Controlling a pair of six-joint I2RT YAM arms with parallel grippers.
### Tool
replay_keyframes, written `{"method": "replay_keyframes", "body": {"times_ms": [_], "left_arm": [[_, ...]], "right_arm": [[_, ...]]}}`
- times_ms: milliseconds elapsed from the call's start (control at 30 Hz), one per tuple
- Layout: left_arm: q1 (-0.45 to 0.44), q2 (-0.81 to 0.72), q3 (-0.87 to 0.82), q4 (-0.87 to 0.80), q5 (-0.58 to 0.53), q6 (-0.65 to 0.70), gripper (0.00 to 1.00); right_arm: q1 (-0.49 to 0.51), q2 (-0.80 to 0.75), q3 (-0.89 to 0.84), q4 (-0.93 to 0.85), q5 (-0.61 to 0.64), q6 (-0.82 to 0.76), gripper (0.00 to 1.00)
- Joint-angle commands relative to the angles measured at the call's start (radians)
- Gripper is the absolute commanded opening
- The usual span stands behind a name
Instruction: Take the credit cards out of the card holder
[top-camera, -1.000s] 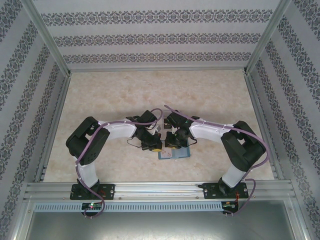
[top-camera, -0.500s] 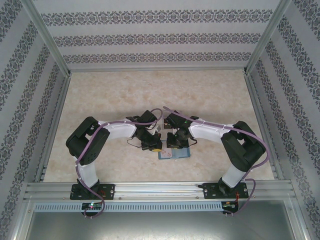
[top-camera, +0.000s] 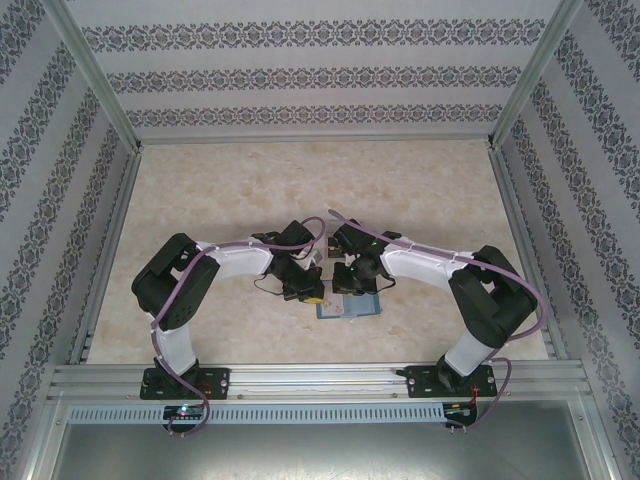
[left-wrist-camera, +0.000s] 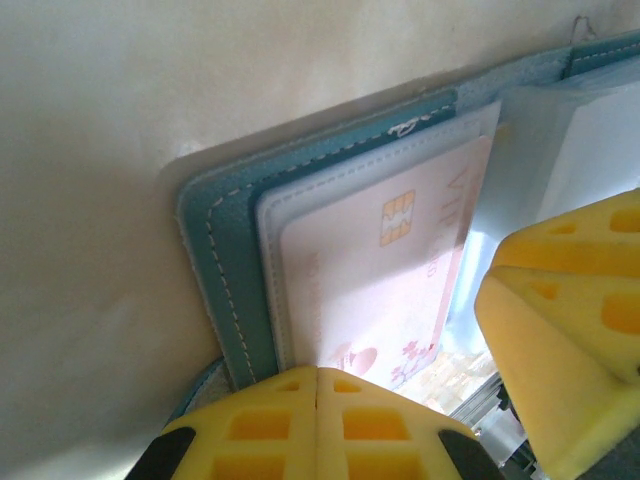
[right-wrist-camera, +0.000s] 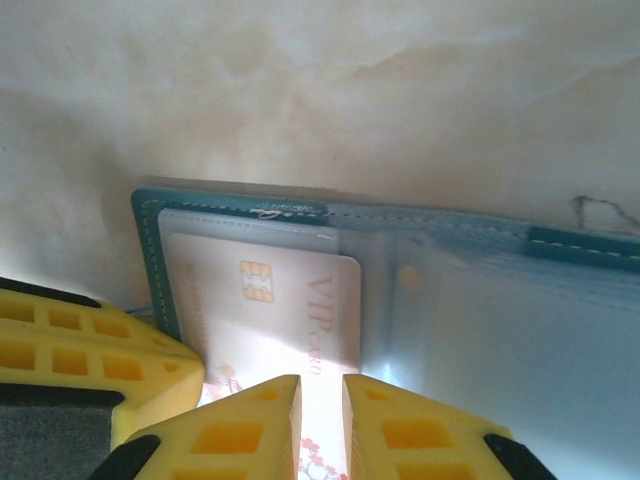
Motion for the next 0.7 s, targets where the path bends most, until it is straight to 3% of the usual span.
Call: {"method": "replay_keyframes", "body": {"times_ms": [0, 433, 667], "left_arm": [[-0.01, -0.007, -0.009, -0.032, -0.037, 0.025, 0.0], [-0.01, -0.014, -0.009, -0.033, -0.034, 0.024, 0.0], [-0.01, -0.01, -0.003, -0.036, -0.034, 0.026, 0.0]], "right_arm": [[0.004, 0.018, -0.017, 0.017, -0.019, 0.021, 0.2], [0.004, 0.06, -0.039, 0.069, -0.046, 0.023, 0.21], [0.002, 0.063, -0.047, 0.106, -0.078, 0.036, 0.13]]}}
